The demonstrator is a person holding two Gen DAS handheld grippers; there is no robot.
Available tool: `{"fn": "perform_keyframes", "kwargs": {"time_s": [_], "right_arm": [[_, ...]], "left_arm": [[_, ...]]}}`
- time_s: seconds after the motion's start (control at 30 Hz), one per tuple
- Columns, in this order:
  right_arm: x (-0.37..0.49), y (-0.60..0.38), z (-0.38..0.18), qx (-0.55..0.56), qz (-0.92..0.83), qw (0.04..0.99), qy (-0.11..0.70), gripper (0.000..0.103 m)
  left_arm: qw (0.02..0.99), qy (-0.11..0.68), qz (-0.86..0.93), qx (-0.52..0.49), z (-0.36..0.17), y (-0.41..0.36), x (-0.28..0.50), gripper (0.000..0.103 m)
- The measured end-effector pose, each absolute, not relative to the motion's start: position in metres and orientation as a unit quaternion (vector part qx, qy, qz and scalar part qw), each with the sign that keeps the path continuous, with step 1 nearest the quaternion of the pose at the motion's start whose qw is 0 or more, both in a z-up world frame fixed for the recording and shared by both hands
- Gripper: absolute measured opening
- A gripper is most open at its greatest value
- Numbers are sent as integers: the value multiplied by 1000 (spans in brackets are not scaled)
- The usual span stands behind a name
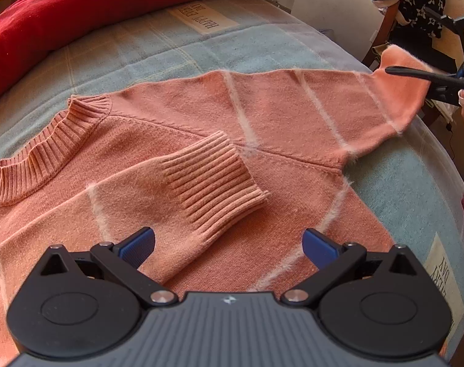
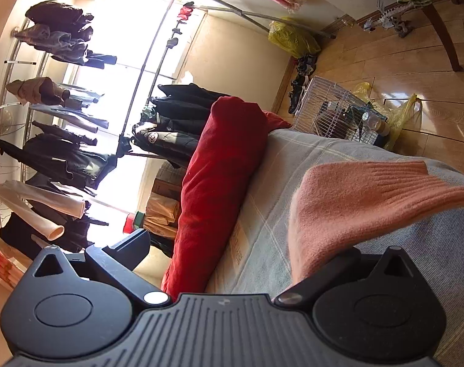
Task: Fold clothes
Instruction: 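Grasp the ribbed sleeve cuff with the right tool, then lift the cuff with the right tool toward the sweater body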
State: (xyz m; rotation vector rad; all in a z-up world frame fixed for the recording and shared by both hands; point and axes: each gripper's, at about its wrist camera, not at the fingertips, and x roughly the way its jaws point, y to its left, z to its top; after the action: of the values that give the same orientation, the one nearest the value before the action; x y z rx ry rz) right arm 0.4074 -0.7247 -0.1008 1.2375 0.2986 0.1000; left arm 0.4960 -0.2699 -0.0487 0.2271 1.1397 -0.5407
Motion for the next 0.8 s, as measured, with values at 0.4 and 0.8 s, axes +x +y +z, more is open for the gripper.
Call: {"fn": "perform_keyframes", "kwargs": {"time_s": [0.4,0.8], "right_arm": [[425,-688,-79,557,71,813,157,103],[433,-656,-60,545,90,817,168,103]], "left_arm": [[792,539,-263,114,-42,-261,492,102],[789,543,-262,122,-34,-242,478,102]]}}
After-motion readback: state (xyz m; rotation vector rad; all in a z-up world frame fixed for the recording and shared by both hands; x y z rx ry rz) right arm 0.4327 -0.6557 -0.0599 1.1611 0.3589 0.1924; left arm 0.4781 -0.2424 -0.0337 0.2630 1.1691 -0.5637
